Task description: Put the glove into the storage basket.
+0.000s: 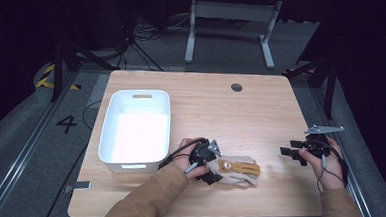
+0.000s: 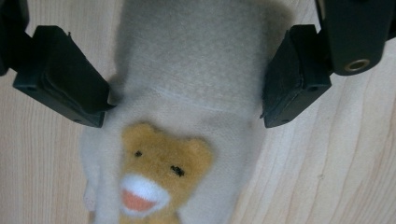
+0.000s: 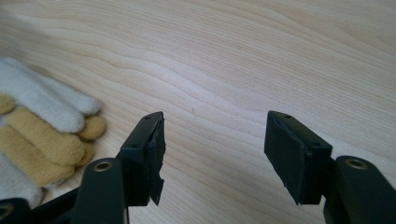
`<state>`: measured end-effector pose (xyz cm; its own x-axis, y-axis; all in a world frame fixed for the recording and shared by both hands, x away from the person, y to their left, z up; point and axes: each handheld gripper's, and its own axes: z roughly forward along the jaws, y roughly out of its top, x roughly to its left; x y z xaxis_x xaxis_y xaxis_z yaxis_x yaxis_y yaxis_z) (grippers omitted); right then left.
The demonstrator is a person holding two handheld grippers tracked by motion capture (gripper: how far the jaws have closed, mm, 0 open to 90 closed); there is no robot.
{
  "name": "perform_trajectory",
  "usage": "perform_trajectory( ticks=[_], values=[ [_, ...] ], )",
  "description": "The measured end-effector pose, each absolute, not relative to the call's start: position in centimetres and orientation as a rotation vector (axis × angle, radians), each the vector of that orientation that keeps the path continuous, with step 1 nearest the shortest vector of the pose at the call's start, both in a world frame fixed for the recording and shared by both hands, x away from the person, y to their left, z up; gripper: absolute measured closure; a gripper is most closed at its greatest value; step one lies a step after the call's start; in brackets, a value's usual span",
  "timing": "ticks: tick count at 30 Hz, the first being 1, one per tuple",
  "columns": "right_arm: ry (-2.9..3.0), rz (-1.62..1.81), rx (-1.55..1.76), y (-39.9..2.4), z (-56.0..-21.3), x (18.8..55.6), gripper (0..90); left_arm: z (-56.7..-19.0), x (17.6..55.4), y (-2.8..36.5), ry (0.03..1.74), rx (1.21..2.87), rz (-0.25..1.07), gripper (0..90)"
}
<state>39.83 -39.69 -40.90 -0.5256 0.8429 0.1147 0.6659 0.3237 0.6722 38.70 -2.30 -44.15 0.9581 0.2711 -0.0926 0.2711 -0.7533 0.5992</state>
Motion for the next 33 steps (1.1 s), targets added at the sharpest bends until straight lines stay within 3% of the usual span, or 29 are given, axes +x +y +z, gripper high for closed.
perform_trajectory(
  ticks=[21, 26, 27, 33],
  values=[
    [2.351, 1.001, 1.363, -39.6, -41.2, 39.9, 38.1, -46.3, 38.5, -4.0, 0.259, 2.449, 0.052, 13.0],
    [2.355, 0.997, 1.361, -39.6, -41.3, 40.0, 37.9, -46.8, 38.4, -4.2, 0.156, 2.446, 0.056, 5.7],
    [2.355, 0.997, 1.362, -39.6, -41.4, 40.0, 37.9, -46.9, 38.2, -4.4, 0.168, 2.446, 0.048, 0.2],
    [2.361, 0.996, 1.364, -39.5, -41.5, 40.0, 37.7, -46.7, 38.2, -4.5, 0.194, 2.437, 0.061, 6.8]
  ],
)
